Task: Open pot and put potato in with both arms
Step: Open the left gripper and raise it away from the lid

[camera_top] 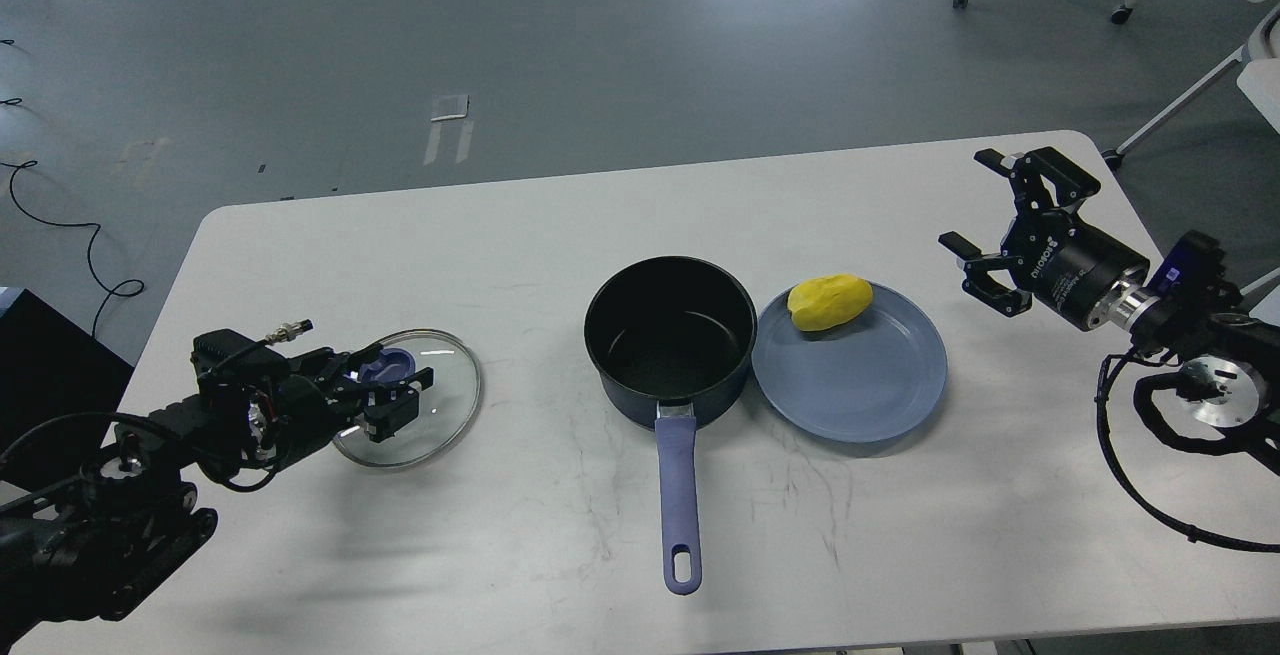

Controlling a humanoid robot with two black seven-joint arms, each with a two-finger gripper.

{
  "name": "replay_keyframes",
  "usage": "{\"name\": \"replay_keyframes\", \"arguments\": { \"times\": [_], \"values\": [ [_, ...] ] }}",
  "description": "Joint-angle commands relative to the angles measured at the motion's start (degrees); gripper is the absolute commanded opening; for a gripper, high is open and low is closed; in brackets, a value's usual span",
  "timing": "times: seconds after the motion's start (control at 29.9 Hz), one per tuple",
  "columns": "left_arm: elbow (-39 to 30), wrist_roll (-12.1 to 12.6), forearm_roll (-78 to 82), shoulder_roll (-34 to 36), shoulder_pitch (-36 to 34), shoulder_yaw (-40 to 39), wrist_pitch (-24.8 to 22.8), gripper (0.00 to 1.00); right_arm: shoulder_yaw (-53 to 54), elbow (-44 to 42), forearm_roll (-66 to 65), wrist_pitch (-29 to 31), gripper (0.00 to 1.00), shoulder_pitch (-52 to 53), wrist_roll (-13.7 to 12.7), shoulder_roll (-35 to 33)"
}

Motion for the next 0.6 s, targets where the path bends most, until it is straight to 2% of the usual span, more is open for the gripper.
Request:
{"name": "replay_keyframes", "arguments": {
  "times": [0.0, 0.1, 0.27, 0.4, 0.5, 0.57],
  "values": [
    [-0.03, 0.0, -0.72, -0.11, -0.15, -0.04, 0.01, 0.97, 0.0, 0.0, 0.0, -0.07, 1.0, -0.03, 0.01, -0.08],
    [-0.99, 0.0, -3.08, 0.24, -1.02, -0.3, -0.52, 0.98, 0.0, 0.0, 0.0, 0.02, 1.0, 0.15, 0.01, -0.17],
    [-6.7, 0.0, -18.98, 1.29, -6.99, -0.31, -2.53, 0.98, -0.17, 0.26, -0.87, 0.15, 1.0, 1.46, 0.01, -2.8],
    [-10.49, 0.0, -40.04, 1.65, -15.24, -0.48, -10.34, 0.98, -0.61, 2.8, -13.14, 0.15, 1.0, 5.93, 0.01, -6.22],
    [-10.58, 0.0, -51.99, 0.6, -18.42, -0.74, -12.73, 0.98, -0.96, 5.52, -20.88, 0.15, 1.0, 9.36, 0.01, -8.86],
    [-10.58, 0.0, -59.82, -1.07, -20.0, -0.74, -12.48, 0.98, -1.4, 7.98, -27.11, 0.15, 1.0, 12.35, 0.01, -11.32]
  ]
}}
